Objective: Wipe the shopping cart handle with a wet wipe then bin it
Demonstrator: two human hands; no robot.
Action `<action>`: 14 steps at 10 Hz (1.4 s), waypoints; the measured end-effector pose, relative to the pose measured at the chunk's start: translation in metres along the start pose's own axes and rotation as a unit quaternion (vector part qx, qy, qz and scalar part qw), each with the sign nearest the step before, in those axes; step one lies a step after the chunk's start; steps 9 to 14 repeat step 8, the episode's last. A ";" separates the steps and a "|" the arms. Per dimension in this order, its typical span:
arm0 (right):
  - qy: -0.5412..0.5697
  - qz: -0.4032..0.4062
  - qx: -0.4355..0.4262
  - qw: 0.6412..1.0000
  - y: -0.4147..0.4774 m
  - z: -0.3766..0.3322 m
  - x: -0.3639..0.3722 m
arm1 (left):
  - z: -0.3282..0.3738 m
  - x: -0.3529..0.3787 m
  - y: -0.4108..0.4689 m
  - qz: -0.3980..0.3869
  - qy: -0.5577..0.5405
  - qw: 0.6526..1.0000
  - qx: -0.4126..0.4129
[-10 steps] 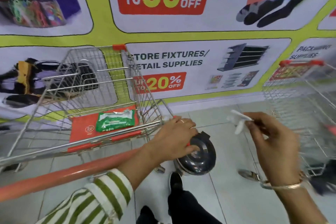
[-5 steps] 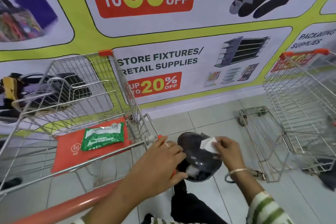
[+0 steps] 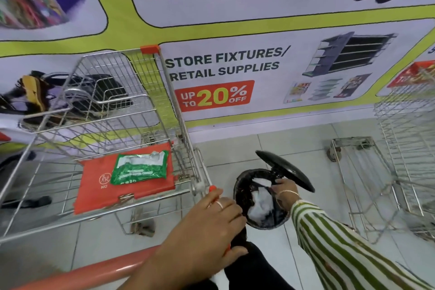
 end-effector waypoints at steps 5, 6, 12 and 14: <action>0.089 0.056 -0.113 0.988 -0.090 -0.083 -0.046 | 0.002 0.002 -0.006 0.010 0.031 0.999 -0.003; 0.073 0.098 -0.230 0.965 -0.130 -0.149 -0.073 | 0.003 0.002 -0.005 0.006 0.022 1.000 0.018; 0.004 0.240 -0.444 0.863 -0.236 -0.284 -0.127 | -0.013 -0.052 -0.007 0.103 -0.115 0.986 -0.056; 0.004 0.240 -0.444 0.863 -0.236 -0.284 -0.127 | -0.013 -0.052 -0.007 0.103 -0.115 0.986 -0.056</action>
Point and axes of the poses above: each hand's wrist, its own y-axis towards the middle knuckle, its own x-axis out of the palm, z = x × y, the point moved 7 cm from there along y, towards the middle knuckle, and after that the axes turned 11 degrees about -y, right-handed, at the moved point
